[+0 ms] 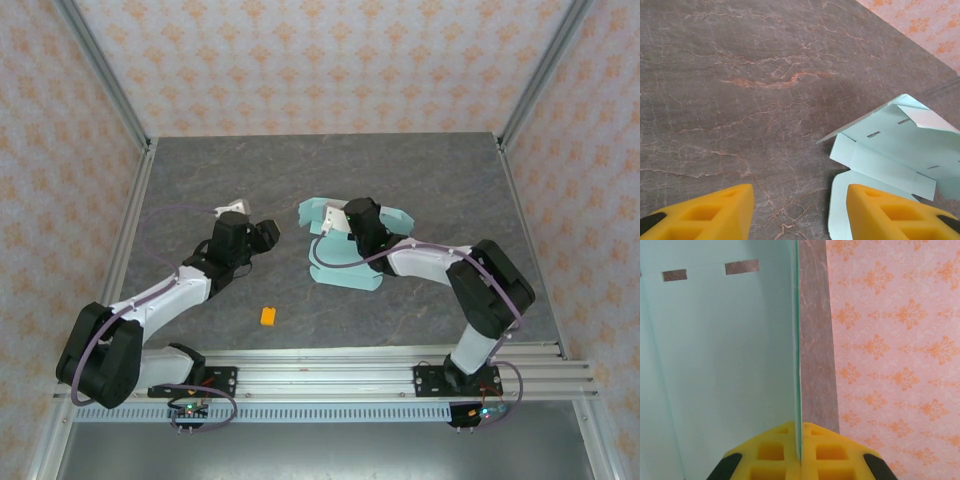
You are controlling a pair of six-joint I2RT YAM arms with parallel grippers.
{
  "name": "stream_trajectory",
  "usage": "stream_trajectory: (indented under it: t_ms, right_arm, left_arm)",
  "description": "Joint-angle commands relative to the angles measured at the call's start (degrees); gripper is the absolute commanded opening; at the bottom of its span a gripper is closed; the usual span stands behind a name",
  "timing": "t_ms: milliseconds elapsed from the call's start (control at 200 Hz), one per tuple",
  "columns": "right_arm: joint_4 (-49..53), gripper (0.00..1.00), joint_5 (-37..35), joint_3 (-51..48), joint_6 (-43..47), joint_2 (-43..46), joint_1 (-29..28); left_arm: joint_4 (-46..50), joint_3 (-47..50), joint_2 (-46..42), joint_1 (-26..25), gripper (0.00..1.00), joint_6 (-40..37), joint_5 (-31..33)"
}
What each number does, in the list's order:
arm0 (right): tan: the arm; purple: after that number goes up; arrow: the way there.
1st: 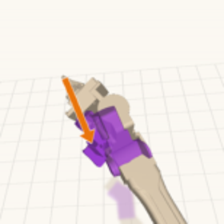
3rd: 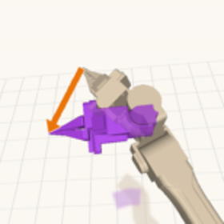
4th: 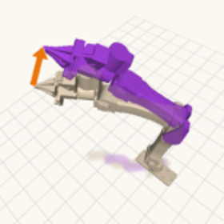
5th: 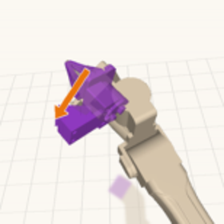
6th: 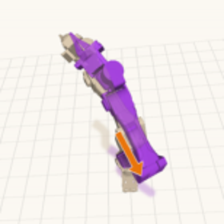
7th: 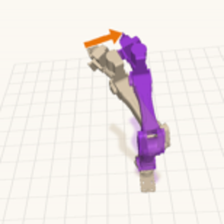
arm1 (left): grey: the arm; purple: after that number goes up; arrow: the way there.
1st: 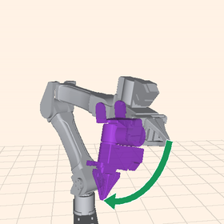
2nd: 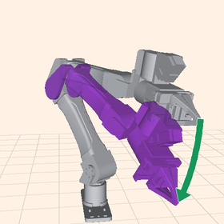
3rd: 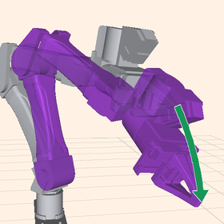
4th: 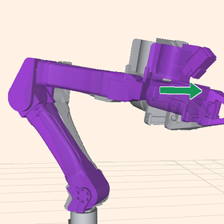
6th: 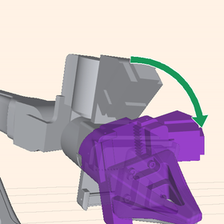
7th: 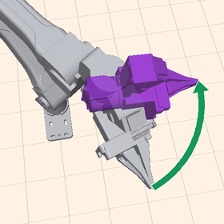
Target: Fold the paper box
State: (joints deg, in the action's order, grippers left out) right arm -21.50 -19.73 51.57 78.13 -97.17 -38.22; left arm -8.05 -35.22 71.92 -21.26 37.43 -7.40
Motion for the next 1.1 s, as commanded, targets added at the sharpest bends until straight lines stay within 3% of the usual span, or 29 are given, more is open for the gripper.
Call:
stream_trajectory:
  t_ms: [0, 250, 430, 646, 766, 1096]
  right_arm:
    - [-2.1, 0.00, -0.7, 0.4, 0.0, 0.9, -0.4]
    - [32.2, 0.00, 15.6, 9.9, -19.2, 12.1, 1.9]
    - [51.1, 0.00, 29.2, 17.0, -29.5, 16.1, 4.3]
    - [60.7, 0.00, 39.8, 22.5, -34.2, 18.8, 6.5]
    - [63.7, 0.00, 45.6, 25.0, -36.2, 19.1, 8.7]
    - [63.3, 0.00, 54.4, 25.4, -38.4, 19.5, 12.3]
  left_arm:
    - [0.8, -2.7, -0.4, 0.5, 0.53, -0.9, -1.9]
    - [-5.1, -0.5, -1.3, 0.4, 0.58, -3.4, -10.4]
    - [-8.4, 1.2, -4.5, -2.0, 0.62, -12.8, -12.6]
    - [-6.5, -0.3, -6.7, -6.9, 0.66, -24.0, -9.2]
    - [-0.8, -3.1, -5.3, -7.3, 0.66, -28.2, -6.3]
    - [0.3, -6.6, -1.1, -7.3, 0.67, -29.8, -7.5]
